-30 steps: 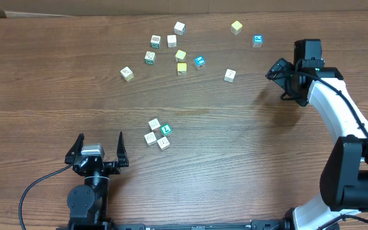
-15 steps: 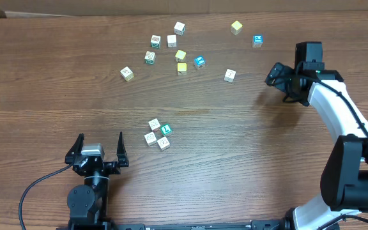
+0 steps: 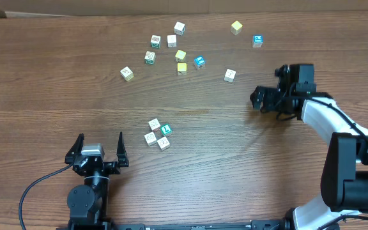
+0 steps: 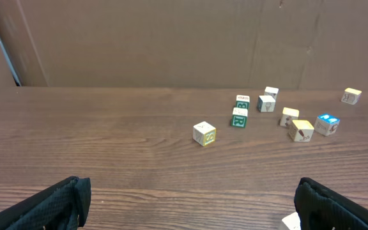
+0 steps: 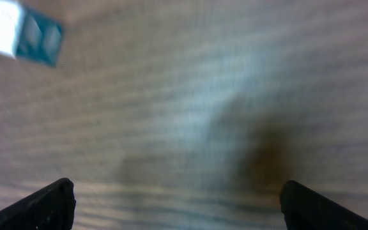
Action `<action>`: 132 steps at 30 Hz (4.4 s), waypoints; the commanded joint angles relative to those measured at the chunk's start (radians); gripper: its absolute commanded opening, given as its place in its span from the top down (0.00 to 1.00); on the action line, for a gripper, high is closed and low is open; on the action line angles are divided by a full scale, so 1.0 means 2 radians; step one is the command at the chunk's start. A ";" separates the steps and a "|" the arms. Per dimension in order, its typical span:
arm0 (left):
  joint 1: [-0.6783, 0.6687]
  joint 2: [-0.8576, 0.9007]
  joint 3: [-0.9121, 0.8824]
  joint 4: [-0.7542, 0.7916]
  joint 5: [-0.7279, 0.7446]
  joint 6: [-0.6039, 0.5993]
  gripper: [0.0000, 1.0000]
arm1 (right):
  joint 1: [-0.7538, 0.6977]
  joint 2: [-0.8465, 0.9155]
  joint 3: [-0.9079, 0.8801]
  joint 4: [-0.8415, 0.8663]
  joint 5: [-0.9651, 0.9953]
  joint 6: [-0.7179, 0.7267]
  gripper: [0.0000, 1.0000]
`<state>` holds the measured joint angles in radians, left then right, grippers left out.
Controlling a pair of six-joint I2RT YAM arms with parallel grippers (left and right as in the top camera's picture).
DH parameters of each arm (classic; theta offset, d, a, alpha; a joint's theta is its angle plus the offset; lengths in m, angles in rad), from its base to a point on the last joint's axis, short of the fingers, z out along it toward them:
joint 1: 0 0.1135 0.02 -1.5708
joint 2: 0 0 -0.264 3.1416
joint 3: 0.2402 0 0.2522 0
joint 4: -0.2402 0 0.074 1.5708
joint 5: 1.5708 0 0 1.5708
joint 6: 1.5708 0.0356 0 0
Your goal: Form a circle
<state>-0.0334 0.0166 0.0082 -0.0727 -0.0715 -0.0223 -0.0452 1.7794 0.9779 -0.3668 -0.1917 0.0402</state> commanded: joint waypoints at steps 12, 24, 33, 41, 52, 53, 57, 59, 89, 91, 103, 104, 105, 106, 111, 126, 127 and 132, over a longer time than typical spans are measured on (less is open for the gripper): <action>-0.003 -0.006 -0.002 0.001 0.006 0.009 0.00 | -0.001 -0.050 -0.138 0.133 -0.050 -0.026 0.00; -0.003 -0.006 -0.002 0.001 0.006 0.009 0.00 | -0.001 -0.175 -0.289 0.244 -0.036 -0.026 0.00; -0.003 -0.006 -0.002 0.001 0.006 0.009 0.00 | -0.001 -0.226 -0.393 0.395 -0.036 -0.024 0.00; -0.003 -0.006 -0.002 0.001 0.006 0.009 0.00 | -0.001 -0.234 -0.415 0.403 -0.038 -0.020 0.00; -0.003 -0.006 -0.002 0.001 0.006 0.009 0.00 | -0.001 -0.273 -0.457 0.402 -0.040 -0.020 0.00; -0.003 -0.006 -0.002 0.001 0.006 0.009 0.01 | -0.001 -0.281 -0.463 0.402 -0.040 -0.020 0.00; -0.003 -0.006 -0.002 0.001 0.006 0.009 0.00 | -0.001 -0.313 -0.484 0.404 -0.042 -0.020 0.00; -0.003 -0.006 -0.002 0.001 0.006 0.009 0.00 | -0.001 -0.331 -0.485 0.390 -0.041 -0.021 0.00; -0.003 -0.006 -0.002 0.001 0.006 0.009 0.00 | -0.001 -0.647 -0.485 0.177 -0.037 -0.060 0.00; -0.003 -0.006 -0.002 0.001 0.006 0.009 0.00 | -0.002 -0.692 -0.485 0.153 -0.035 -0.062 0.00; -0.003 -0.006 -0.002 0.001 0.006 0.009 0.00 | 0.000 -0.753 -0.485 0.154 -0.036 -0.060 0.00; -0.003 -0.006 -0.002 0.001 0.006 0.009 0.00 | 0.000 -0.756 -0.485 0.154 -0.036 -0.060 0.00; -0.003 -0.006 -0.002 0.001 0.006 0.009 0.00 | 0.000 -0.760 -0.485 0.154 -0.036 -0.060 0.00; -0.003 -0.006 -0.002 0.001 0.006 0.009 0.00 | 0.000 -0.767 -0.485 0.154 -0.036 -0.060 0.00; -0.003 -0.006 -0.002 0.001 0.006 0.009 0.00 | 0.000 -0.824 -0.485 0.154 -0.036 -0.060 0.00; -0.003 -0.006 -0.002 0.001 0.006 0.009 0.01 | 0.025 -0.889 -0.485 0.154 -0.036 -0.060 0.00; -0.003 -0.006 -0.002 0.001 0.006 0.009 0.00 | 0.026 -0.889 -0.485 0.154 -0.036 -0.060 0.00; -0.003 -0.006 -0.002 0.001 0.006 0.009 0.01 | 0.026 -0.888 -0.485 0.154 -0.036 -0.060 0.00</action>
<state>-0.0334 0.0166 0.0082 -0.0742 -0.0643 -0.0223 0.0017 0.0128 0.0174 -0.0616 -0.2703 -0.0757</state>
